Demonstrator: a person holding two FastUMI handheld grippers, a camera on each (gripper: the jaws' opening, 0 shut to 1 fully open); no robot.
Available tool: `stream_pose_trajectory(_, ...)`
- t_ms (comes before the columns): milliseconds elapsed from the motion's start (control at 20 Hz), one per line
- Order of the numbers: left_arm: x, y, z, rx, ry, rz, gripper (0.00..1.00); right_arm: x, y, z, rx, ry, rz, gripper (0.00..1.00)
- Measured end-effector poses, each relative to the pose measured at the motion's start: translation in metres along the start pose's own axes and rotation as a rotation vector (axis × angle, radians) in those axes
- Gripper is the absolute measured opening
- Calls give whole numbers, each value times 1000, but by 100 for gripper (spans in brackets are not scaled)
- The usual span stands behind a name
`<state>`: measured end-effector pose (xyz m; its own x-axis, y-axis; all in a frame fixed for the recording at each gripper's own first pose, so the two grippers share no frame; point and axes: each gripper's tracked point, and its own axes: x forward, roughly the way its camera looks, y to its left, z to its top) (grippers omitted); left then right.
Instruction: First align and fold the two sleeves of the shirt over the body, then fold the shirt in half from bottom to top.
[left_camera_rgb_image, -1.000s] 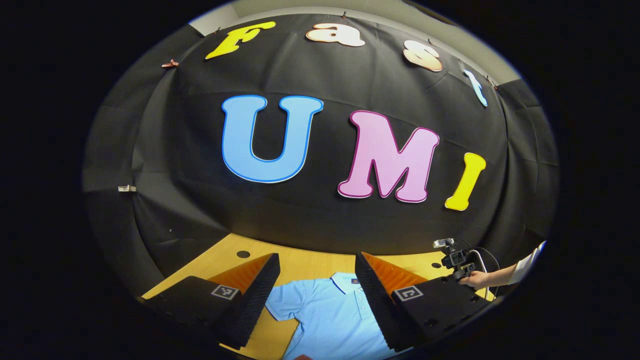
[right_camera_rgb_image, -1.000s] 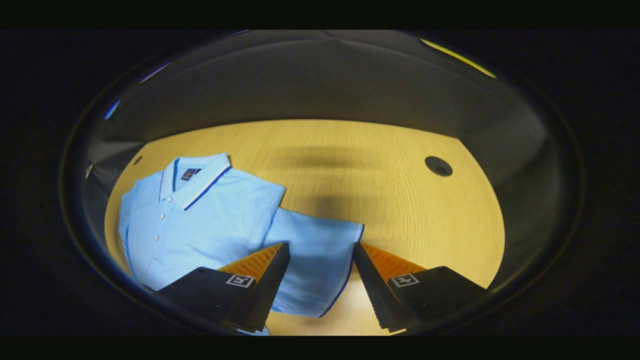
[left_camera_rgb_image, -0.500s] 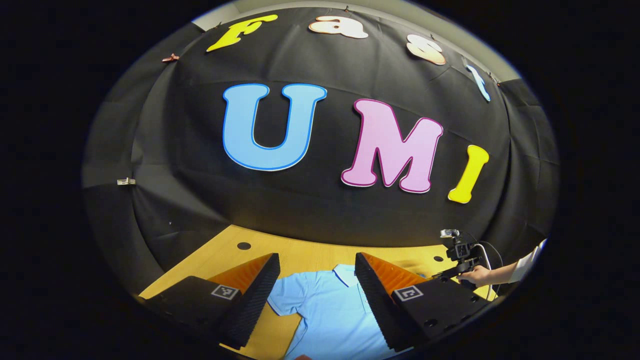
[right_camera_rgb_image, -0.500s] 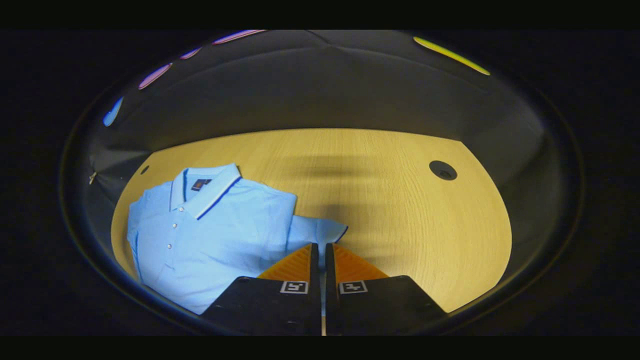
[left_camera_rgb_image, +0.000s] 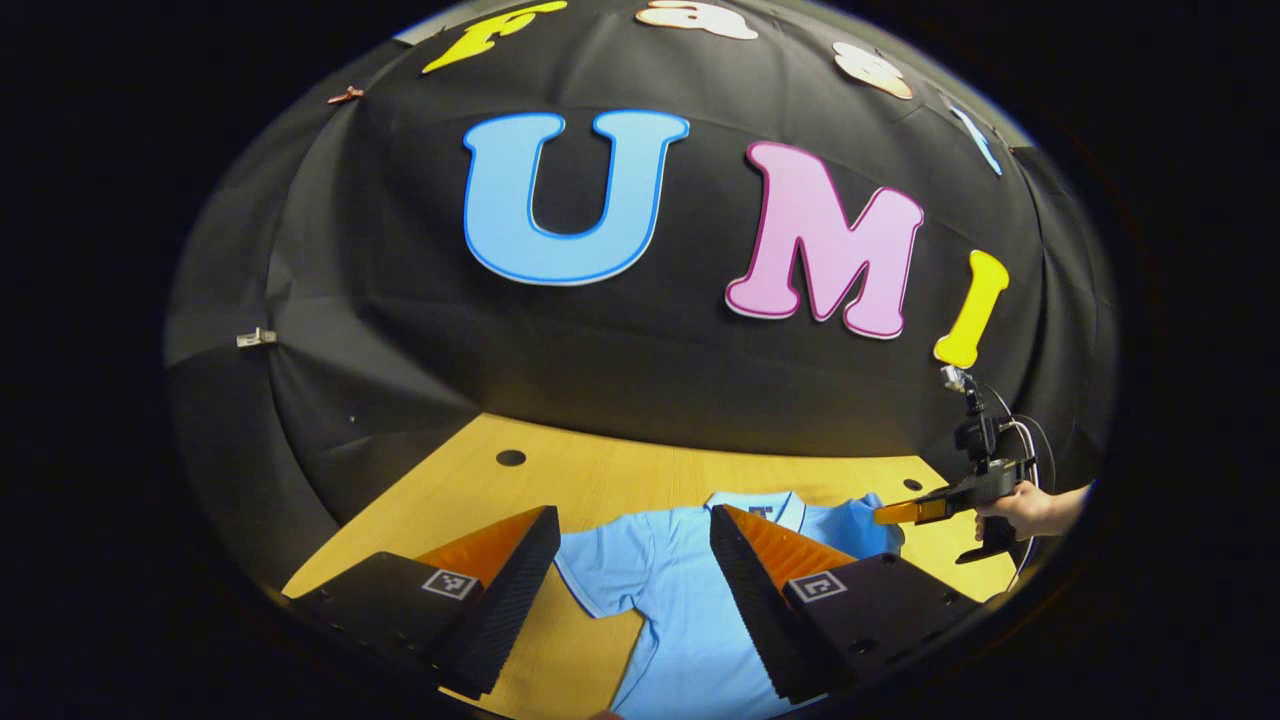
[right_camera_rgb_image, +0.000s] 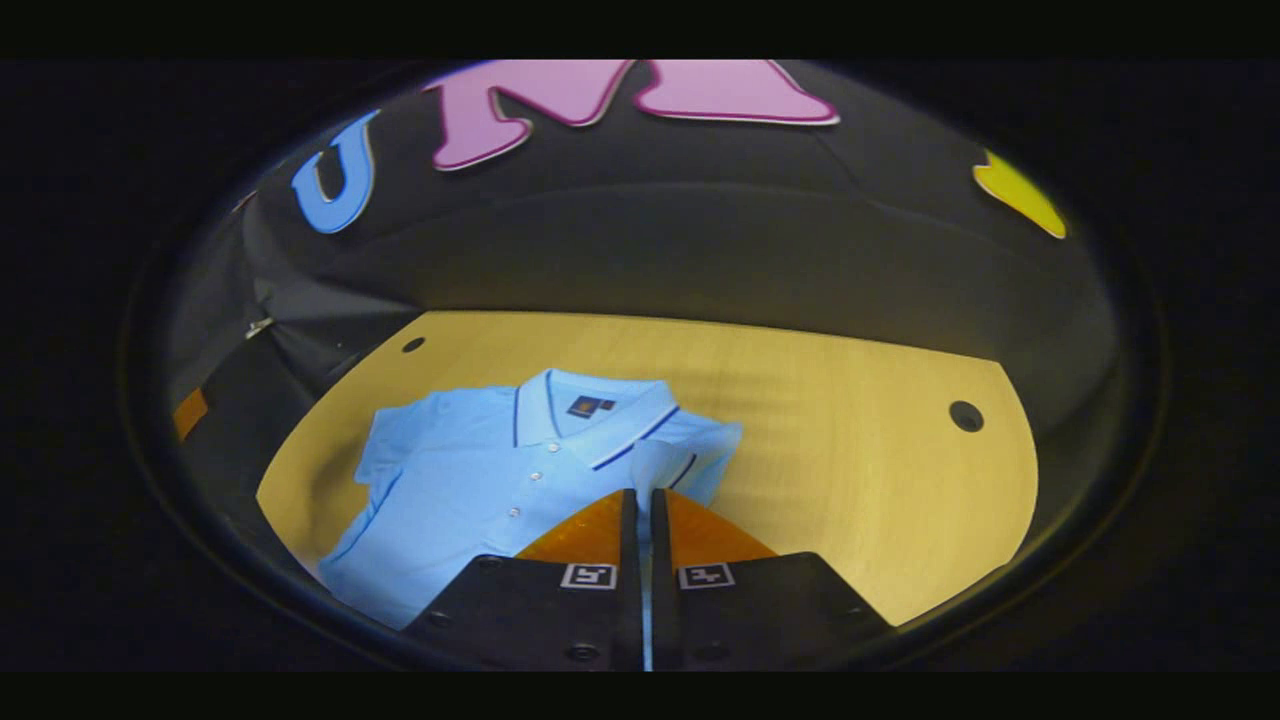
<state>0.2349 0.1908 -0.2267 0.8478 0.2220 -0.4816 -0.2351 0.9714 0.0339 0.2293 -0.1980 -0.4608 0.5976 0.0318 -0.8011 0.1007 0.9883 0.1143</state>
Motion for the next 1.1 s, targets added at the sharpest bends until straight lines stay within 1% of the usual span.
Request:
stream_pose_trajectory(100, 13, 5, -13, -16, 36, 8, 97, 13, 14, -12, -51, 32, 15, 8)
stream_pose_trajectory(200, 28, 11, -25, -16, 71, 19, 97, 29, 23, -30, -56, 77, 31, 8)
stream_pose_trajectory(350, 54, 20, -48, -20, 146, 33, 97, 49, 12, -50, -89, 132, -14, 8)
stream_pose_trajectory(400, 64, 23, -55, -26, 170, 38, 97, 53, 11, -54, -85, 146, -16, 2)
stream_pose_trajectory(450, 72, 24, -62, -34, 194, 41, 97, 56, 9, -59, -73, 155, -14, 5)
stream_pose_trajectory(500, 81, 25, -69, -45, 219, 44, 97, 54, 6, -59, -62, 156, -16, 19)
stream_pose_trajectory(550, 90, 26, -75, -59, 238, 46, 97, 53, 3, -59, -55, 152, -24, 31)
stream_pose_trajectory(600, 100, 27, -81, -71, 259, 45, 97, 49, 4, -57, -45, 140, -17, 40)
stream_pose_trajectory(650, 108, 30, -90, -78, 285, 52, 97, 43, 3, -53, -40, 122, -15, 44)
stream_pose_trajectory(700, 118, 35, -102, -80, 316, 65, 97, 35, 3, -49, -34, 100, -6, 55)
stream_pose_trajectory(750, 127, 41, -111, -81, 349, 79, 97, 26, 2, -44, -29, 80, -3, 59)
stream_pose_trajectory(900, 152, 58, -135, -95, 437, 137, 97, -3, -6, -31, -18, 24, 0, 60)
stream_pose_trajectory(950, 161, 63, -139, -106, 459, 159, 97, -13, -10, -27, -10, 8, -2, 51)
stream_pose_trajectory(1000, 169, 69, -144, -116, 478, 179, 97, -22, -14, -23, -1, -5, -2, 60)
stream_pose_trajectory(1100, 179, 76, -155, -139, 520, 215, 97, -35, -25, -20, 17, -21, -16, 60)
